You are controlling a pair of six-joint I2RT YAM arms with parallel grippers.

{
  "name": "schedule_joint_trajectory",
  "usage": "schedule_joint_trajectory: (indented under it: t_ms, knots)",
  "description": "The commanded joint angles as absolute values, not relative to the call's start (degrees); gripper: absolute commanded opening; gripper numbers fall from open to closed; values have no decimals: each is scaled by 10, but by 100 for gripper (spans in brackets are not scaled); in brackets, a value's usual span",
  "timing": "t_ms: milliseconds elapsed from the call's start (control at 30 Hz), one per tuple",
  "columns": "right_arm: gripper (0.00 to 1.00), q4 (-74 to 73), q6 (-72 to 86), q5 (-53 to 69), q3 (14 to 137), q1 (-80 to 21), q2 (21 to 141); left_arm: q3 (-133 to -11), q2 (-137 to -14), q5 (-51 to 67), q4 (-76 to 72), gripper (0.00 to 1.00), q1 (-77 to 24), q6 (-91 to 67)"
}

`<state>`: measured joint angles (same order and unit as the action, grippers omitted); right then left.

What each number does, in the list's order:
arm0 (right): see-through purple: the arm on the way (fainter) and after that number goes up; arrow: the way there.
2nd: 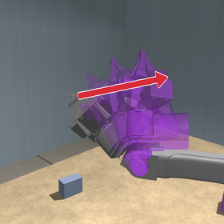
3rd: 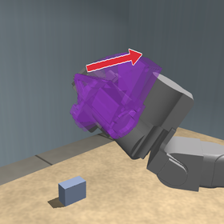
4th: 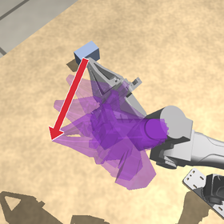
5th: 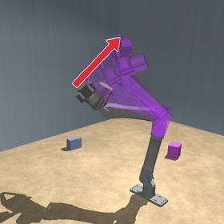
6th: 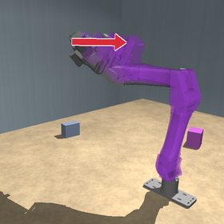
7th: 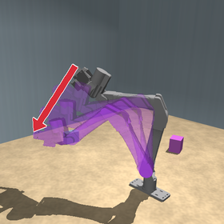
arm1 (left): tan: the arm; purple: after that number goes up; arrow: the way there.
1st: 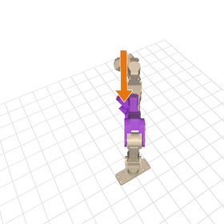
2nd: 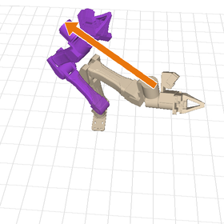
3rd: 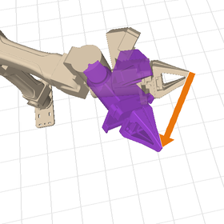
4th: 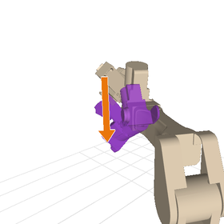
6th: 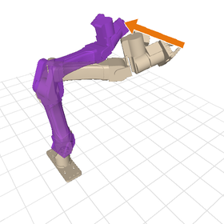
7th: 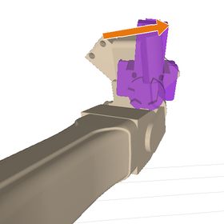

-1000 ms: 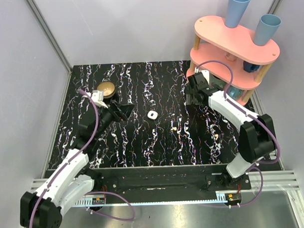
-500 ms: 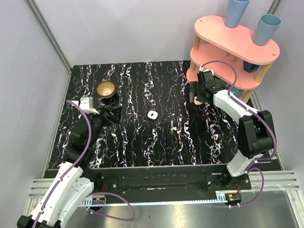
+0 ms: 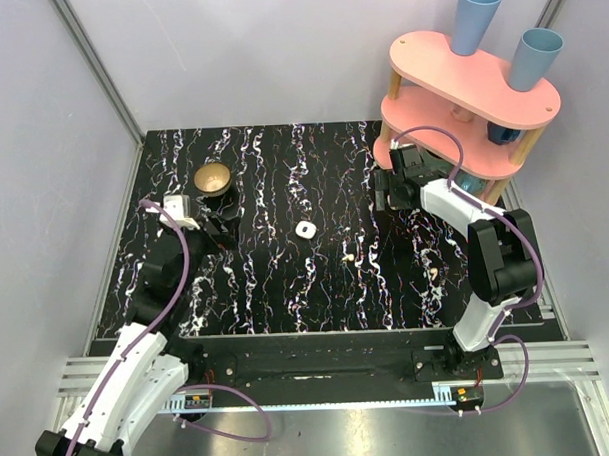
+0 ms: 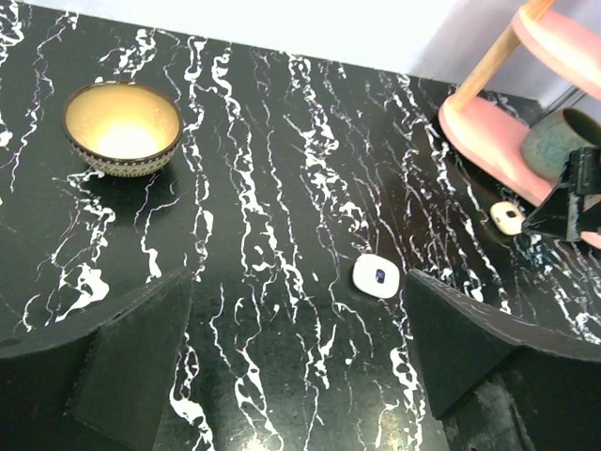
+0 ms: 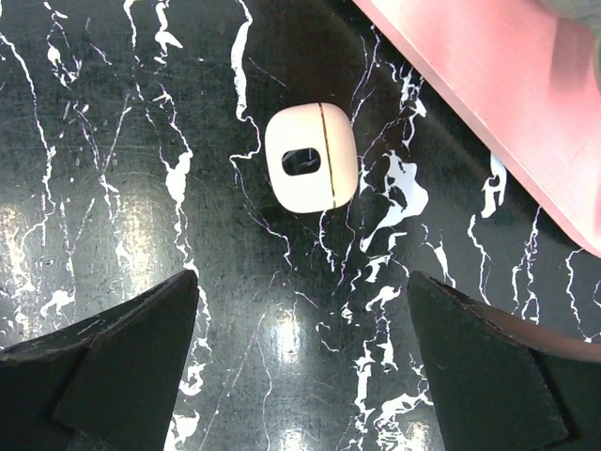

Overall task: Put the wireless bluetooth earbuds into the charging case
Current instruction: Pick up the charging case from the corner of the board.

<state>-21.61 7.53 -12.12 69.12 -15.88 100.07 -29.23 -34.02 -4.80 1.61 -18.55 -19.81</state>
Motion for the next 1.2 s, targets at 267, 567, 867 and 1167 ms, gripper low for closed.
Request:
schedule_joint_trajectory:
  t_ms: [267,567,867,1167]
  knots:
    - [100,-182,33,-88,700,-135,1000,-316,-350,-52,20,99,-178,-149]
    - [98,-144,3,-54,679,-126,995,-319,-345,-18,18,99,-177,-149]
    - [94,-147,3,-47,688,-118,1012,-311,-338,-24,22,99,-176,-143]
    - [85,-142,-12,-45,700,-117,1042,-304,-336,-28,22,99,-175,-140]
